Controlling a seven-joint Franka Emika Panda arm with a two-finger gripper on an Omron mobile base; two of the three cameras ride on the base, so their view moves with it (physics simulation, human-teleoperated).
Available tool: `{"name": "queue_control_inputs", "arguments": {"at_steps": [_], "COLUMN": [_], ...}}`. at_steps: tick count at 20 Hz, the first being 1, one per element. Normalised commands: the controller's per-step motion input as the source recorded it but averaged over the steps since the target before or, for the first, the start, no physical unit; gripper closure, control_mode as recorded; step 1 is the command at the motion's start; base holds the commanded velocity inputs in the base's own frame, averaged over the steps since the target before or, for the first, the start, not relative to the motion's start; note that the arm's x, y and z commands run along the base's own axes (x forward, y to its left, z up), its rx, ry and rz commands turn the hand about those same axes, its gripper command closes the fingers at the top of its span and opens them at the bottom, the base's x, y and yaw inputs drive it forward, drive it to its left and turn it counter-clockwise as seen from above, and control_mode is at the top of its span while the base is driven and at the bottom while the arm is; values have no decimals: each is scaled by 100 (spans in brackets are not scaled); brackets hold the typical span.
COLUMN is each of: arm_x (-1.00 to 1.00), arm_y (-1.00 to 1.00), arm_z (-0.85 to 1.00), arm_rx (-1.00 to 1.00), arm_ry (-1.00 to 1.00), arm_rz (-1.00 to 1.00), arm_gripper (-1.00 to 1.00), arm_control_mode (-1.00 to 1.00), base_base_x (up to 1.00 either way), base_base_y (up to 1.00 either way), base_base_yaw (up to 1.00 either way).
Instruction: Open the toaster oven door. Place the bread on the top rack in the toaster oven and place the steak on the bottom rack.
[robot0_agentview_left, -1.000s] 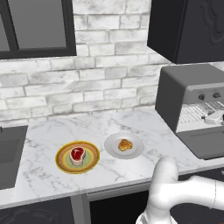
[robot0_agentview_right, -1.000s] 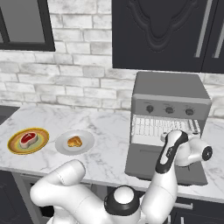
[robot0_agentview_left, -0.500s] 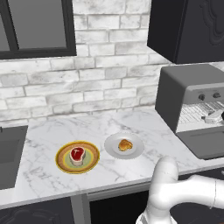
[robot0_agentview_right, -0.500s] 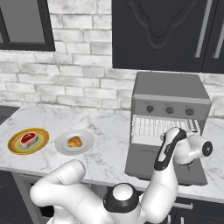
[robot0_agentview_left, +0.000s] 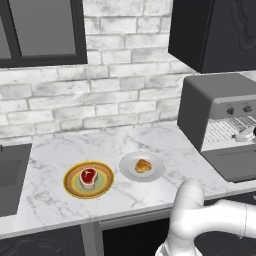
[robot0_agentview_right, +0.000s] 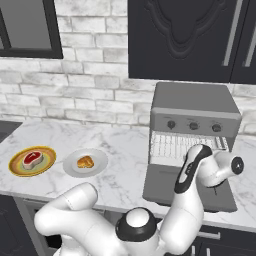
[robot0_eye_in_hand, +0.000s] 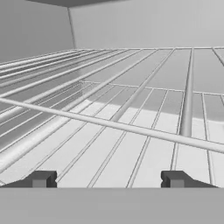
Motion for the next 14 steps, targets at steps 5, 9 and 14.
{"name": "queue_control_inputs", "arguments": {"at_steps": [5,9,14], "arm_x": [-36,-44,-49], "arm_y": [0,0,0], "arm_z": [-74,-78,-83], "arm_rx": [-4,-5,-6], "arm_ry": [11,11,12], "arm_rz": [0,0,0], "arm_gripper": [-100,-100,-100], "arm_control_mode": [-100,-100,-100], "base_base_x": [0,0,0], "base_base_y": [0,0,0], "base_base_yaw": [0,0,0]}}
